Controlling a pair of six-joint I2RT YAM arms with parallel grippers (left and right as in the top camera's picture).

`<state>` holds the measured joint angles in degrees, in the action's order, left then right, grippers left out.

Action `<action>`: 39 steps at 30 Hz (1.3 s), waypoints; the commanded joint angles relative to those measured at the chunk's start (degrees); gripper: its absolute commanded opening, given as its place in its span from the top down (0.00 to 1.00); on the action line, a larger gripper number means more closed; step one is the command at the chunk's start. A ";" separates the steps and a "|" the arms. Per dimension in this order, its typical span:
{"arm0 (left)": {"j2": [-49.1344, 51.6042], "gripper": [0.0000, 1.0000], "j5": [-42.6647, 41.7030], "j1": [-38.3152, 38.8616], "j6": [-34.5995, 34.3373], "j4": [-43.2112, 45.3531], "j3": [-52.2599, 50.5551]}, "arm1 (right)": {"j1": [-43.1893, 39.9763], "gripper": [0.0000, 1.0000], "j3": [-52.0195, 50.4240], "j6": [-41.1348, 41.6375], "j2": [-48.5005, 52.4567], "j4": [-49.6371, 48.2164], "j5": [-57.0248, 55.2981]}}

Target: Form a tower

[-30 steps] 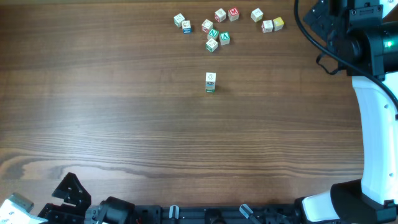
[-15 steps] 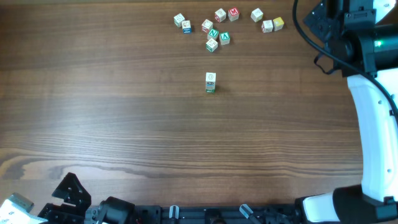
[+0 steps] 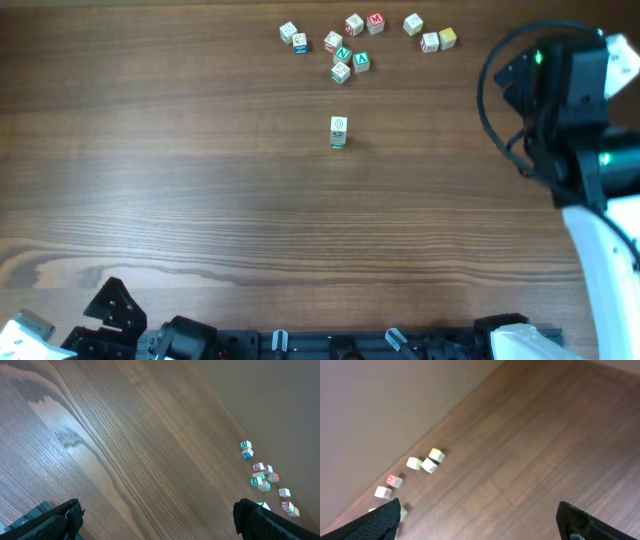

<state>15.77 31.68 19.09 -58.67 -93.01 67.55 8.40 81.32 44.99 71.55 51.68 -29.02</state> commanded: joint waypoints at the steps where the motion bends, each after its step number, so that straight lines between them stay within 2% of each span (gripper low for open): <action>1: -0.28 0.00 0.76 -0.37 -0.50 0.11 -0.15 | -0.31 0.00 -9.53 0.17 -6.78 -3.85 -2.71; 5: -0.28 0.00 0.76 -0.35 -0.50 0.11 -0.15 | -0.66 0.00 -23.32 0.17 -16.50 -12.04 -3.34; 6: -0.28 0.00 0.76 -0.37 -0.50 0.11 -0.15 | -1.05 0.00 -29.64 0.22 -21.33 -14.14 -3.30; 10: -0.28 0.00 0.76 -0.35 -0.50 0.11 -0.15 | -3.08 0.00 -39.34 0.24 -29.07 -16.11 -2.03; 14: -0.28 0.00 0.76 -0.37 -0.48 0.11 -0.15 | -7.02 0.01 -47.87 3.96 -36.59 -23.41 -1.95; 16: -0.28 0.00 0.76 -0.35 -0.50 0.11 -0.15 | -9.20 0.00 -52.87 6.84 -41.16 -28.06 -0.66; 20: -0.28 0.00 0.76 -0.37 -0.50 0.11 -0.15 | -12.83 0.00 -63.04 6.78 -49.09 -41.05 2.64; 25: -0.28 0.00 0.74 -0.35 -0.50 0.11 -0.15 | -15.26 0.00 -75.45 1.95 -59.41 -58.99 9.31; 28: -0.28 0.00 0.76 -0.35 -0.50 0.11 -0.15 | -16.76 0.00 -80.96 0.39 -64.28 -66.23 13.49; 32: -0.28 0.00 0.76 -0.37 -0.50 0.11 -0.15 | -16.90 0.00 -81.02 -3.61 -71.36 -59.01 15.98; 37: -0.28 0.00 0.76 -0.35 -0.50 0.11 -0.15 | -16.85 0.00 -81.02 -5.22 -71.36 -52.72 17.27; 39: -0.28 0.00 0.76 -0.35 -0.48 0.11 -0.15 | -16.63 0.00 -81.02 -13.09 -71.36 -52.76 22.03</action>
<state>15.77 31.66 19.05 -58.67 -93.03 67.55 -8.10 0.36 40.88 0.99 -1.19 -13.04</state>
